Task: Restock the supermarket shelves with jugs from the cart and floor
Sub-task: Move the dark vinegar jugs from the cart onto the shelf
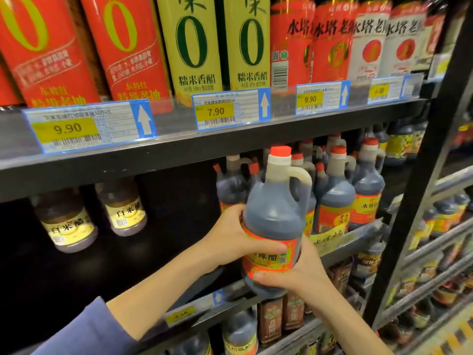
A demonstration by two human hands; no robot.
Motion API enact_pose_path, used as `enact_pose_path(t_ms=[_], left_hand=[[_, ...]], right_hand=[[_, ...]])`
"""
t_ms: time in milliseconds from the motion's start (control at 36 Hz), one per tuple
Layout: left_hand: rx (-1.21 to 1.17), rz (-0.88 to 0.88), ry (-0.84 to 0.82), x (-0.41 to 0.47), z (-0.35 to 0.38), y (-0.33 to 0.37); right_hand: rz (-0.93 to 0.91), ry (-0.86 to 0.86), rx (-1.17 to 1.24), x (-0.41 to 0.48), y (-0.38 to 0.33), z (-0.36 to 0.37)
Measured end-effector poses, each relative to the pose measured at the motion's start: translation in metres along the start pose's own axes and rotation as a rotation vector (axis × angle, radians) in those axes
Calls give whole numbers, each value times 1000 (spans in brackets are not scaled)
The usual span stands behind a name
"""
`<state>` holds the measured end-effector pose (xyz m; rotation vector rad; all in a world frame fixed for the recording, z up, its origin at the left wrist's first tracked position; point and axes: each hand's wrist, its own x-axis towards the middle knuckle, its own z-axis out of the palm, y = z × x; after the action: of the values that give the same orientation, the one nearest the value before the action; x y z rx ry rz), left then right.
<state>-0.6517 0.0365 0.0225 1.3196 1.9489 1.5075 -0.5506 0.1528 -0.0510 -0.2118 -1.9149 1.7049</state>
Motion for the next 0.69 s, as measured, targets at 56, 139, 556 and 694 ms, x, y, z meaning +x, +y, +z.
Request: enact_pose_path(t_ms=[56,139,556,694], left_hand=[[7,9,-6,1,-5,-2],[64,27,-2,5,-11,-3],[182,-71,-53,23,-31,-38],[76,-115,-64,28,-33,-56]], right_hand=[[-19,16,-41,3,-1,4],[-40,35,-96,12,-1,9],[0,106,-448,46,27,26],[63,46,-578,54,29,23]])
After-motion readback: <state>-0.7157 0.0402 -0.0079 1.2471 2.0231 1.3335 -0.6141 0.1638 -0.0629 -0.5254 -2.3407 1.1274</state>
